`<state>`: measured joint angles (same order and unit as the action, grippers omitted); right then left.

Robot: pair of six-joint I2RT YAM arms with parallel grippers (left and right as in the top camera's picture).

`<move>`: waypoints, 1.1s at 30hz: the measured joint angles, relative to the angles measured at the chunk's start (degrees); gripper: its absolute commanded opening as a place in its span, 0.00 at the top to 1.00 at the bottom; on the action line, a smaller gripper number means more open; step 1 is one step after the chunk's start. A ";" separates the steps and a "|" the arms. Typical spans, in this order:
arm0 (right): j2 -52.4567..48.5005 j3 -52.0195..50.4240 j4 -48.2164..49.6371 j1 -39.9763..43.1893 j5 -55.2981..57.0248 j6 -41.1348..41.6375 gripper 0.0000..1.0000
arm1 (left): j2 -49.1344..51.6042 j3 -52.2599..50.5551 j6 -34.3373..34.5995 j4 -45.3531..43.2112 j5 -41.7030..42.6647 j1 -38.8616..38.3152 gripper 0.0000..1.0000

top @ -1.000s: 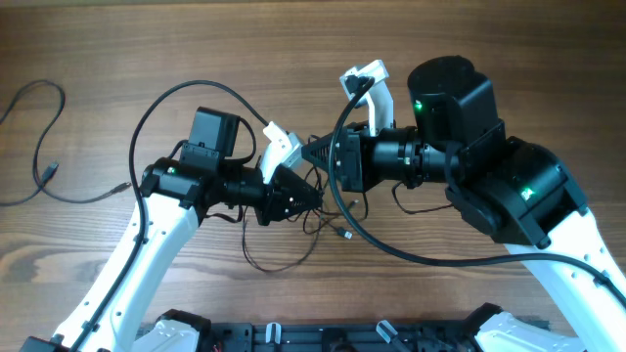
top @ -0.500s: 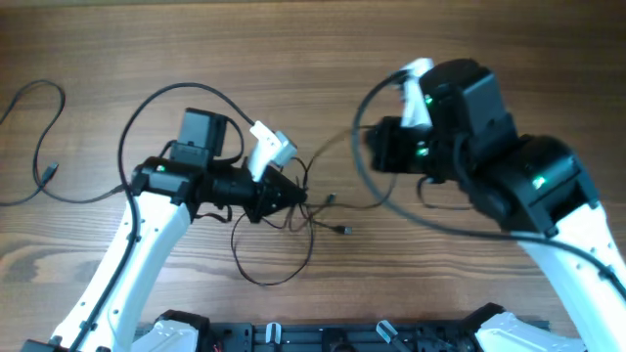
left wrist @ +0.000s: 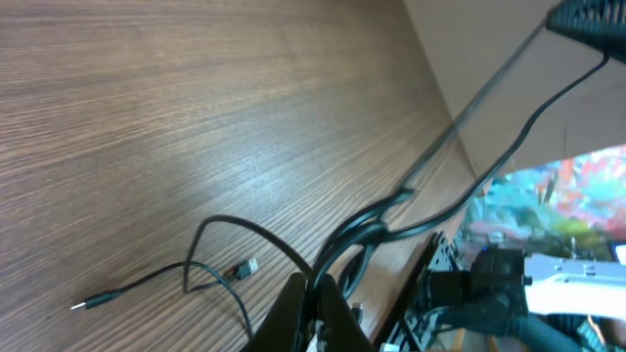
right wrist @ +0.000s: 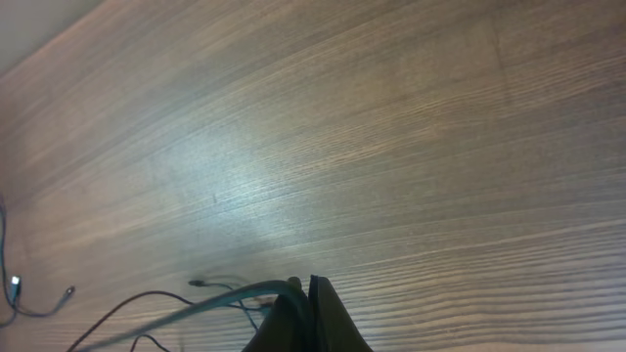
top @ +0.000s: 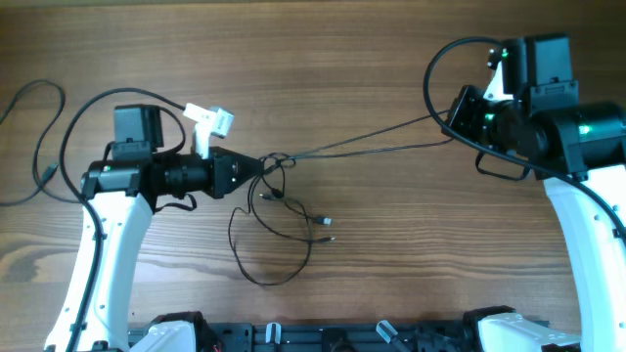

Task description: Untangle cables

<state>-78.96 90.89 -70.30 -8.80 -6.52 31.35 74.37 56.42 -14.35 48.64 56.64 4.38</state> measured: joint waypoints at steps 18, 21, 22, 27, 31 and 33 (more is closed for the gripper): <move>-2.80 0.00 0.15 22.69 2.03 -5.88 0.45 | -0.02 0.00 8.74 -1.14 -11.45 9.51 0.96; -3.34 0.00 0.33 22.84 -6.88 -13.22 0.30 | -0.02 0.00 8.94 -1.49 -11.10 9.51 0.96; -3.43 0.00 0.42 22.38 -10.78 -16.09 0.28 | -0.02 0.00 8.98 -1.77 -10.36 9.51 0.96; -3.45 0.00 1.77 14.05 -33.24 -31.28 0.23 | -2.64 0.28 9.75 -2.80 -2.64 9.51 0.96; -3.48 0.00 8.70 0.48 -39.91 -35.45 0.22 | -7.23 2.23 16.41 -6.56 1.40 9.51 0.96; -3.48 0.00 12.07 -5.25 -41.59 -36.37 0.22 | -9.70 2.86 20.55 -7.72 2.75 9.51 0.96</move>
<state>-82.43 90.89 -58.24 -14.04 -48.12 -5.02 64.66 59.29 6.20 40.93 59.40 13.89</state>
